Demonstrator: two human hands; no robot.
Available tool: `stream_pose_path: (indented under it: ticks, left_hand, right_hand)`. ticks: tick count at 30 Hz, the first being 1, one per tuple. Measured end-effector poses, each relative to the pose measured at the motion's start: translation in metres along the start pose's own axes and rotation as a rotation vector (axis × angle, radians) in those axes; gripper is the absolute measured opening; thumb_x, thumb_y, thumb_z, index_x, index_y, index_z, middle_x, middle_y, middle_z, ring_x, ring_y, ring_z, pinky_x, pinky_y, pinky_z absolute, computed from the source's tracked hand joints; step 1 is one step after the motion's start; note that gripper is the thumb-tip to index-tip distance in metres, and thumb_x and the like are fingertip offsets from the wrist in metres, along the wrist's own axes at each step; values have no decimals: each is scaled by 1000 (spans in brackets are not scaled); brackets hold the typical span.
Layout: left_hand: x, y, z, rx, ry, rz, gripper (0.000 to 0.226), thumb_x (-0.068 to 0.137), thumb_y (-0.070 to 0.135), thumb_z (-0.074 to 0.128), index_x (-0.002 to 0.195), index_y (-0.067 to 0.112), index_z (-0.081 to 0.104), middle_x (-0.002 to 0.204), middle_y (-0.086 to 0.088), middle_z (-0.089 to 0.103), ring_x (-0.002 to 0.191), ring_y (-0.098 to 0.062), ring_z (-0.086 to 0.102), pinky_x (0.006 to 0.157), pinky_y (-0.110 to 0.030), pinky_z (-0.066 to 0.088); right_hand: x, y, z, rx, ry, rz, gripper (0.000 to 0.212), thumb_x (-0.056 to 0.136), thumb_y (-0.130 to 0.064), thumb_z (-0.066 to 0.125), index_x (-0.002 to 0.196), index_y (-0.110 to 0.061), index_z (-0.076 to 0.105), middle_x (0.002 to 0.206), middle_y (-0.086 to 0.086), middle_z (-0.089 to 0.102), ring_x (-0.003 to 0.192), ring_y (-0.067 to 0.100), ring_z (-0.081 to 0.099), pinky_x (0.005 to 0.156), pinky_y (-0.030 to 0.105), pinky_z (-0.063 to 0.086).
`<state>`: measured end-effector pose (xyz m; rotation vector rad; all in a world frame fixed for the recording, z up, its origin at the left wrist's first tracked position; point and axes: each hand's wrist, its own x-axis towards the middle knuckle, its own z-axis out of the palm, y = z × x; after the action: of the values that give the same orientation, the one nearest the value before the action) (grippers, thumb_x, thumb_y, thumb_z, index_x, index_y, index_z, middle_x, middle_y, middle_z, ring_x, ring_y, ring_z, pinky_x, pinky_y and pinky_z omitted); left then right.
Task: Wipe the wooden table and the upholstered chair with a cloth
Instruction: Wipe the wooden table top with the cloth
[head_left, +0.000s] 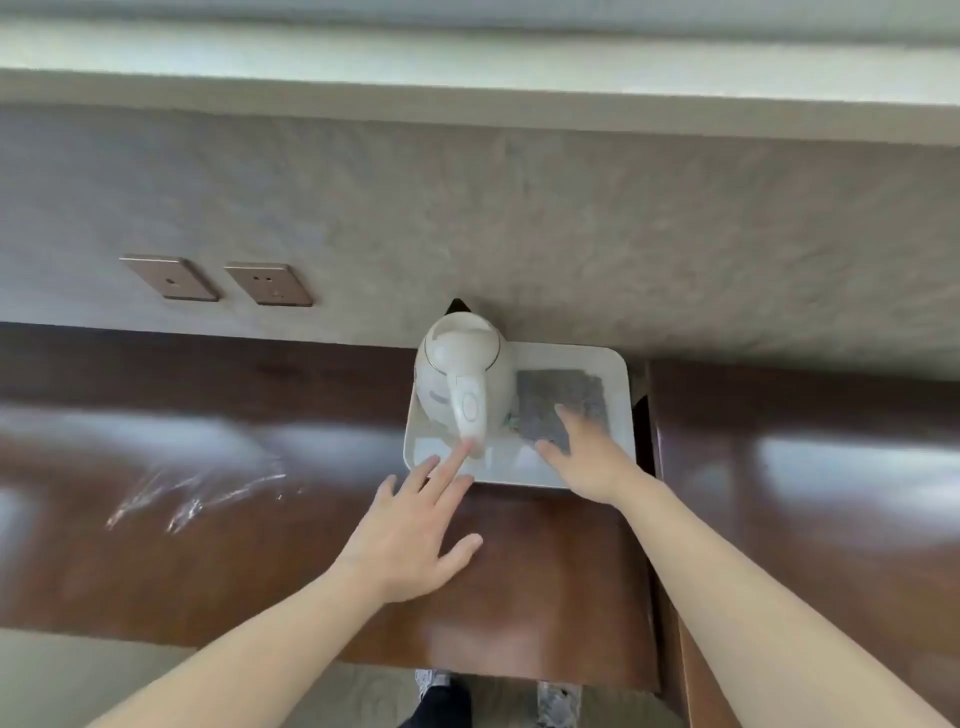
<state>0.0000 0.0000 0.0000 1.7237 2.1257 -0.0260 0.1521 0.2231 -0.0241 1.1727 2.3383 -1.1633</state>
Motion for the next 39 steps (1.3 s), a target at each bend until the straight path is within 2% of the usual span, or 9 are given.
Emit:
stream_pose_path:
  ticks: [3,5,8,12,18,23,26,35,39]
  left_hand:
    - [3,-21,23,18,-90,-49,76,93,64,24,151,19,38,169,1,10,153,-21,20,115,-56,33]
    - [5,-35,42,25,-104,-100,82,91,67,16,157,18,26,169,1,5,156,-17,6,120,-54,22]
    - [23,-43,55,29,-52,-100,85,93,68,14,159,16,21,168,1,3,155,-17,-2,122,-58,13]
    - [51,-39,67,54,-71,-162,92,90,74,6,160,14,0,168,-4,-12,152,-21,-22,119,-66,-1]
    - [66,-32,95,20,-122,-255,105,86,80,3,157,5,-11,166,-12,-18,151,-26,-25,121,-63,0]
    - [69,-31,104,30,-63,-242,108,84,84,8,157,5,-10,167,-13,-15,151,-26,-26,123,-59,0]
    - [68,-30,103,38,-57,-236,108,84,84,8,157,7,-12,167,-12,-16,151,-26,-27,123,-59,0]
    - [66,-26,105,57,-43,-249,112,81,88,5,157,8,-10,167,-12,-12,153,-27,-21,122,-60,2]
    - [58,-22,97,69,-63,-249,114,79,90,4,157,8,-11,166,-14,-17,152,-30,-21,123,-58,-3]
  right_hand:
    - [26,2,7,-40,25,32,76,100,-52,44,159,-18,11,166,4,14,153,27,10,122,42,16]
    - [42,4,11,-63,32,47,76,100,-52,45,159,-18,11,166,5,14,152,29,9,122,43,15]
    - [64,12,17,-164,87,41,79,98,-54,45,159,-18,11,166,5,13,153,29,7,122,46,14]
    - [84,21,25,-268,152,100,88,94,-62,47,159,-20,5,167,4,1,152,34,-7,123,48,2]
    - [98,34,58,-336,122,174,89,95,-60,45,158,-28,-8,166,2,-17,148,43,-17,120,51,-7]
    - [97,41,66,-360,236,122,68,104,-42,37,159,-28,-1,167,4,-10,150,42,-11,120,47,-7]
    - [93,39,66,-305,264,109,62,106,-34,36,159,-28,5,167,5,-4,150,41,-8,121,45,-5]
    - [72,27,65,-87,215,115,55,107,-35,32,158,-24,14,167,6,5,151,39,-1,122,47,3]
    - [46,10,59,362,306,156,50,106,-40,35,154,-25,32,155,3,39,143,27,33,113,36,29]
